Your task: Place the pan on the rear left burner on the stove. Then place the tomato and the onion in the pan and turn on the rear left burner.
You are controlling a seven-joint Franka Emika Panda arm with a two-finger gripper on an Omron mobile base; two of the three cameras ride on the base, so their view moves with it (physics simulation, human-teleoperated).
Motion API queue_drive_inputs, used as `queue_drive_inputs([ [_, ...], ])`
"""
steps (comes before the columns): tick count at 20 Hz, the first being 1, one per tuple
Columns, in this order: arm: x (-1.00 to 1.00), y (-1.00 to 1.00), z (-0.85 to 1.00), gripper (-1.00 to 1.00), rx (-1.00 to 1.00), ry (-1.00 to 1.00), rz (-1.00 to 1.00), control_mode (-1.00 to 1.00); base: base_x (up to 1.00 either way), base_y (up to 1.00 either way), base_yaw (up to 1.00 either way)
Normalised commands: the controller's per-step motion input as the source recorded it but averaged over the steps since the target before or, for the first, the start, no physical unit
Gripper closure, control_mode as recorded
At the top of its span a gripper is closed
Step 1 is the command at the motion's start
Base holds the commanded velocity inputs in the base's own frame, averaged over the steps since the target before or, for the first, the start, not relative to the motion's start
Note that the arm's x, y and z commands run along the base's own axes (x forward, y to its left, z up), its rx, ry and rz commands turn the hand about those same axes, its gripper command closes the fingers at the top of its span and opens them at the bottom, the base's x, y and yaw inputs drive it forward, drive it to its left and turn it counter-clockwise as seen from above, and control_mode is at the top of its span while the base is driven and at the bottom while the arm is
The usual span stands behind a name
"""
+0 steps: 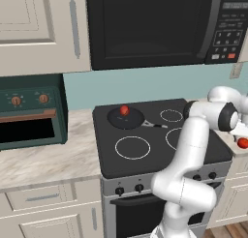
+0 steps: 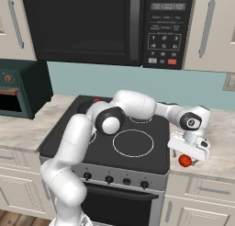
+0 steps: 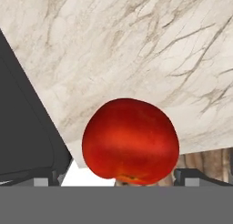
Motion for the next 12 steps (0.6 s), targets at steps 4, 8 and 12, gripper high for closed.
queue_drive_inputs([
  [4, 0.14, 0.07, -0.05, -1.0, 0.0, 0.0, 0.0, -1.0, 0.0, 0.0, 0.0],
  [8, 0.28, 0.09, -0.07, -1.0, 0.0, -0.01, 0.0, -1.0, 0.0, 0.0, 0.0],
  [12, 0.13, 0.01, -0.12, -1.0, 0.0, -0.01, 0.0, -1.0, 0.0, 0.0, 0.0],
])
